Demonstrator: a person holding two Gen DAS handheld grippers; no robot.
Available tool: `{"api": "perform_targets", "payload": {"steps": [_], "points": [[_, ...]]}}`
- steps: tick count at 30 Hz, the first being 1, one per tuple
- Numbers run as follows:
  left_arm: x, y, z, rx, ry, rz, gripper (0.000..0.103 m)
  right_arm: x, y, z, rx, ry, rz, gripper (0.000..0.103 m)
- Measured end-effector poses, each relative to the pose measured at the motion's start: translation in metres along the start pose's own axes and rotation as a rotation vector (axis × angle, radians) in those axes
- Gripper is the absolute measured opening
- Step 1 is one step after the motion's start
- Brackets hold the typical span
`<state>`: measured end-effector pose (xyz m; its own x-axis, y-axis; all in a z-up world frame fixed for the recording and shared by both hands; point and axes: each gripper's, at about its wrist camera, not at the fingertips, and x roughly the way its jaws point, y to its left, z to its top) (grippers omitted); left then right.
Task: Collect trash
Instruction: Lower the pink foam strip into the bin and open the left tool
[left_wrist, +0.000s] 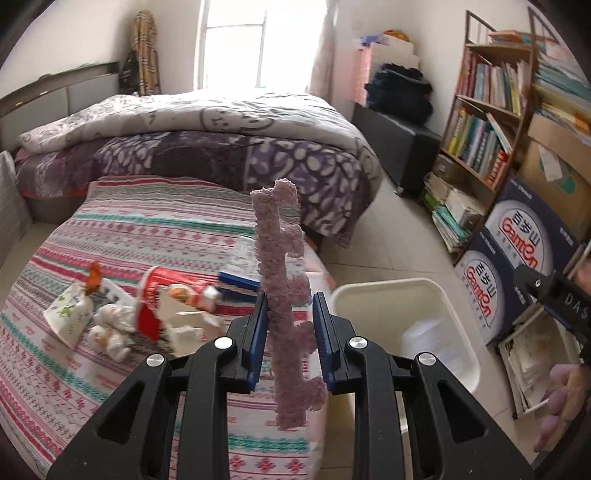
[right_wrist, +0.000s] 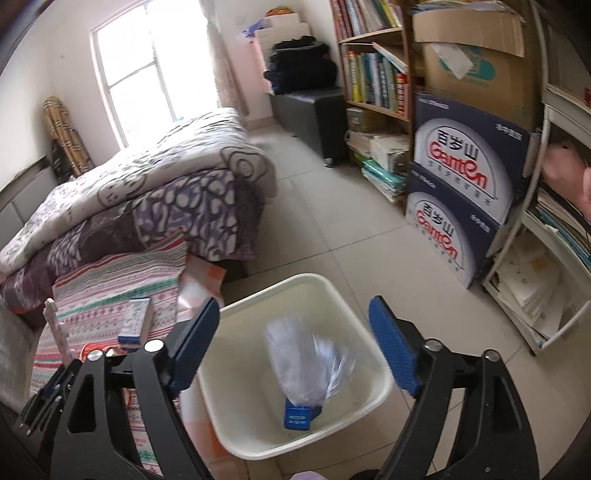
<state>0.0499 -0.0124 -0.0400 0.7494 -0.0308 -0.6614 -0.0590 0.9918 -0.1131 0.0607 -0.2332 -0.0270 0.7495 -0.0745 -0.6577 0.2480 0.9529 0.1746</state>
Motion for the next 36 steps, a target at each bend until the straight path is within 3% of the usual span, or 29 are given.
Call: {"api": "perform_targets", "payload": {"steps": [9,22,24,31,36], "points": [[0.016,-0.051,-0.004,0.09,0.014,-0.07,0.025,-0.002,-0.037,0.012,0.084,-0.007,-0.037,0.09],[0.051,-0.106,0.012,0.116,0.093,-0.216,0.028,-0.012,-0.067,0.027,0.2,-0.048,-0.079,0.091],[0.053,-0.11,0.016,0.108,0.108,-0.222,0.058,-0.013,-0.066,0.029,0.2,-0.06,-0.084,0.093],[0.036,-0.086,0.017,0.064,0.078,-0.199,0.07,-0.018,-0.054,0.026,0.199,-0.069,-0.067,0.094],[0.022,-0.049,0.011,0.053,0.086,-0.078,0.073,-0.031,-0.022,0.029,0.095,-0.114,-0.068,0.096]]}}
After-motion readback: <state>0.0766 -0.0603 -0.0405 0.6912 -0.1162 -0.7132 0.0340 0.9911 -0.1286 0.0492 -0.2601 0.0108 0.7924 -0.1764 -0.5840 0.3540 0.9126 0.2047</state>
